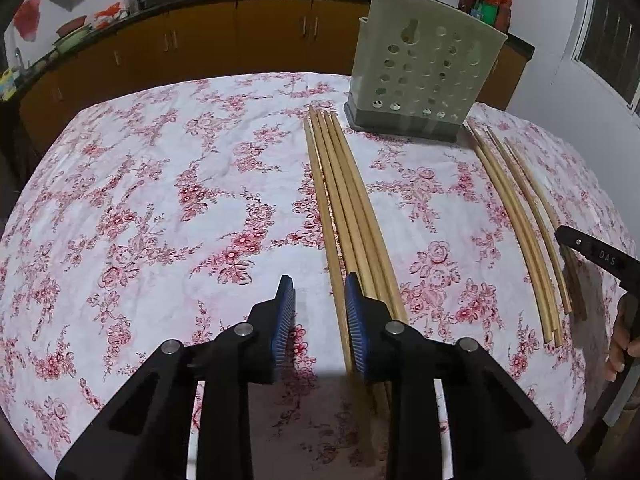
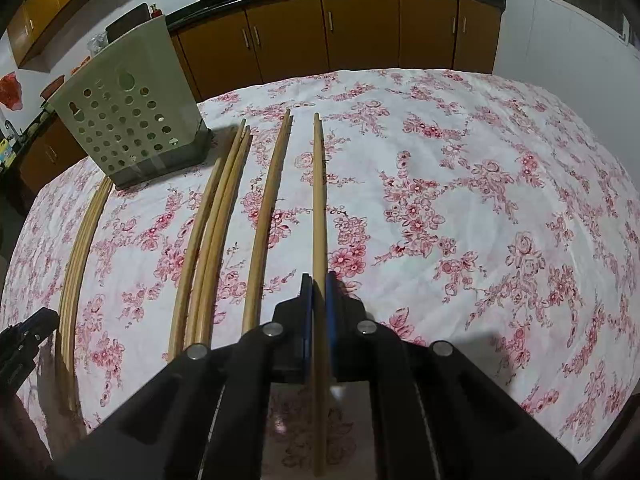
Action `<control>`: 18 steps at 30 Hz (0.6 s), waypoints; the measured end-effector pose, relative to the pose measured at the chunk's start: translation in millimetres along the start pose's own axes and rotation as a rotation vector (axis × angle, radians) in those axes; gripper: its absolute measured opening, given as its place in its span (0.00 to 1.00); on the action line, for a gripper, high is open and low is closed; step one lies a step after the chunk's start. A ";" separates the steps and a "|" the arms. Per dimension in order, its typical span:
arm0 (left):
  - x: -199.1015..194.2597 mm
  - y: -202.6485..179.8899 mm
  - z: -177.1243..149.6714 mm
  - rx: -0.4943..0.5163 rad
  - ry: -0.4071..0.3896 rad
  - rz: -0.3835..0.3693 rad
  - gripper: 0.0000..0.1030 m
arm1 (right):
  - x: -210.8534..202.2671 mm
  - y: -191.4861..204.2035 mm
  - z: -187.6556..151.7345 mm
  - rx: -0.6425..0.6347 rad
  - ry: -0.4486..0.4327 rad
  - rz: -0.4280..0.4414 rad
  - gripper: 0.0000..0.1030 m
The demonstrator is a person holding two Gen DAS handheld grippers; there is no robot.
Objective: Organize utensils
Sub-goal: 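Lower the right tool onto a wooden chopstick and close it while the left tool grasps another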
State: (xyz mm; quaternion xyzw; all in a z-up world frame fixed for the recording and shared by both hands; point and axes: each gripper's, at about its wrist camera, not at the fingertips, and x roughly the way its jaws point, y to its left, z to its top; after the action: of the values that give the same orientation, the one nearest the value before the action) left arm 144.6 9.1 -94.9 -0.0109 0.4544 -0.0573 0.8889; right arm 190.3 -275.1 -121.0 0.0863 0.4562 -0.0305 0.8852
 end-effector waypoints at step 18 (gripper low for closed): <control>19.4 23.0 23.7 -0.027 -0.006 0.036 0.08 | 7.8 11.5 9.7 -0.062 -0.019 0.006 0.08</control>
State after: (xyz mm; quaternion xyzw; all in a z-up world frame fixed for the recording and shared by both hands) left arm 177.1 29.1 -98.3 -0.0147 0.4527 -0.0351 0.8908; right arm 204.1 -265.4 -120.4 0.0601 0.4484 -0.0146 0.8917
